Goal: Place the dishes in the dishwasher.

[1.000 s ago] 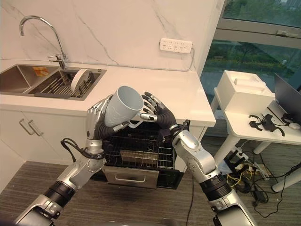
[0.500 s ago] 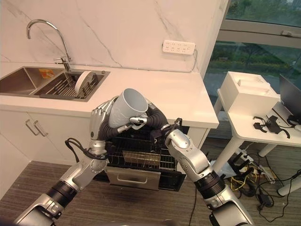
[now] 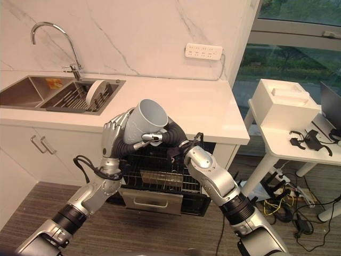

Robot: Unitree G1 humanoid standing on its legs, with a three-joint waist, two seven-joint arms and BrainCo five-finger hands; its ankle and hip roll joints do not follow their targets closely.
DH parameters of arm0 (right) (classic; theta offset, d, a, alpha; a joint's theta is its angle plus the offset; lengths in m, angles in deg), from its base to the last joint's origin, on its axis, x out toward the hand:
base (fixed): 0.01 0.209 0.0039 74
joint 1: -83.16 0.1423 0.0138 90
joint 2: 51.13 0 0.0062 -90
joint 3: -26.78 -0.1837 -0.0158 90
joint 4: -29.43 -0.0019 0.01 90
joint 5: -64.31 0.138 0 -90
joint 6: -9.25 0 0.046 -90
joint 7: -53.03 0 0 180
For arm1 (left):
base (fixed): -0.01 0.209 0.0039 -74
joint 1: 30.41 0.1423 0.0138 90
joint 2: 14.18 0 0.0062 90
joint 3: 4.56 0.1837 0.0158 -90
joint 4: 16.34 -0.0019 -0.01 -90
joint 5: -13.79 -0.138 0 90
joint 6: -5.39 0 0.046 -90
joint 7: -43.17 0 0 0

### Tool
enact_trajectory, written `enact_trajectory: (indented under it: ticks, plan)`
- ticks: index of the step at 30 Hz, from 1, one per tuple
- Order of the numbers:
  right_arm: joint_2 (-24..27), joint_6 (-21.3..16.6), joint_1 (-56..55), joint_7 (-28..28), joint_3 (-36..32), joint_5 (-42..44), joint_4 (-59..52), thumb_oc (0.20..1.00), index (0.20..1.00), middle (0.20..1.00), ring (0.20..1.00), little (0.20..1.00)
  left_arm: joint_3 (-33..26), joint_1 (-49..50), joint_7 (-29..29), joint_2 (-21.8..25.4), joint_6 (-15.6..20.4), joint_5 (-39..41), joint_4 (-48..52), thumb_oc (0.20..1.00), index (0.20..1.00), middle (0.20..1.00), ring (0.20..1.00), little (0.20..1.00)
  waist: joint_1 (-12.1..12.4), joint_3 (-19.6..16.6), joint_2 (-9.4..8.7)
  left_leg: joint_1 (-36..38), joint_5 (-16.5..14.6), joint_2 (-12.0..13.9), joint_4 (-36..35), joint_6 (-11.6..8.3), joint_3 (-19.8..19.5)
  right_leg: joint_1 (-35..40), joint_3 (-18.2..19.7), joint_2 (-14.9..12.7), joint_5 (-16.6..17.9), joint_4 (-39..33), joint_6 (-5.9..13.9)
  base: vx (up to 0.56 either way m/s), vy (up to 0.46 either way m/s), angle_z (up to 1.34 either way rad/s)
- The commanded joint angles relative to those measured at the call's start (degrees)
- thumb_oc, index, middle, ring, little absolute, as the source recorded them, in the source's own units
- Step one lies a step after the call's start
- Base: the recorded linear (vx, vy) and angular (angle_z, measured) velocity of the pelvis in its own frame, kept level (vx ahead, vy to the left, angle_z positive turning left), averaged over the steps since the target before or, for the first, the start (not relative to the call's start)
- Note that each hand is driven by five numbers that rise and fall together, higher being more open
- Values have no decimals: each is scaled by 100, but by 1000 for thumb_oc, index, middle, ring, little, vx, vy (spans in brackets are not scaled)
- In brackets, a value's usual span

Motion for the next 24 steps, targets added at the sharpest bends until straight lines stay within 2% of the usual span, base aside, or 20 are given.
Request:
enact_trajectory:
  ticks: [1, 9, 10, 11, 18, 24]
  plan:
    - [-263, -182, 587, -71, -123, 86, -348, 1000, 1000, 1000, 1000, 1000, 140, -555, -207, 115, 55, -29, 265, 200, 200, 200, 200, 200, 63, 23, -112, 20, -598, 38, 304, 102, -268, 493, 120, -162, 92, -525, 352, 0, 0, 0]
    - [-340, -105, 600, 35, -107, 198, -441, 1000, 1000, 1000, 1000, 1000, 188, -649, -703, 212, -54, -78, 825, 200, 200, 200, 200, 200, 75, 27, -83, 4, -596, 50, 304, 91, -281, 490, 64, -182, 84, -525, 368, -20, 0, 2]
    - [-341, -97, 602, 14, -107, 177, -453, 809, 809, 809, 809, 809, 188, -650, -732, 217, -51, -80, 851, 200, 200, 200, 200, 200, 75, 29, -80, 2, -595, 50, 304, 91, -281, 488, 64, -182, 84, -525, 368, -32, -2, 3]
    - [-339, -101, 589, -48, -80, 126, -493, 200, 200, 200, 200, 200, 217, -660, -808, 229, -73, -10, 914, 200, 200, 200, 200, 200, 73, 29, -75, 2, -598, 46, 304, 91, -283, 484, 60, -184, 85, -525, 372, 0, 0, 0]
    - [-312, -208, 595, -71, -39, 167, -494, 200, 200, 200, 200, 200, 295, -575, -883, 255, 93, -20, 923, 200, 200, 200, 200, 200, 78, 39, -66, 5, -601, 74, 304, 78, -238, 474, 38, -199, 90, -525, 385, -16, -7, 2]
    - [-332, -310, 549, -88, -44, 140, -493, 200, 200, 200, 200, 200, 376, -449, -625, 262, 311, -161, 733, 200, 200, 200, 200, 200, 75, 54, -55, -2, -601, 82, 304, 78, -225, 455, 33, -194, 99, -525, 378, -4, -2, 1]
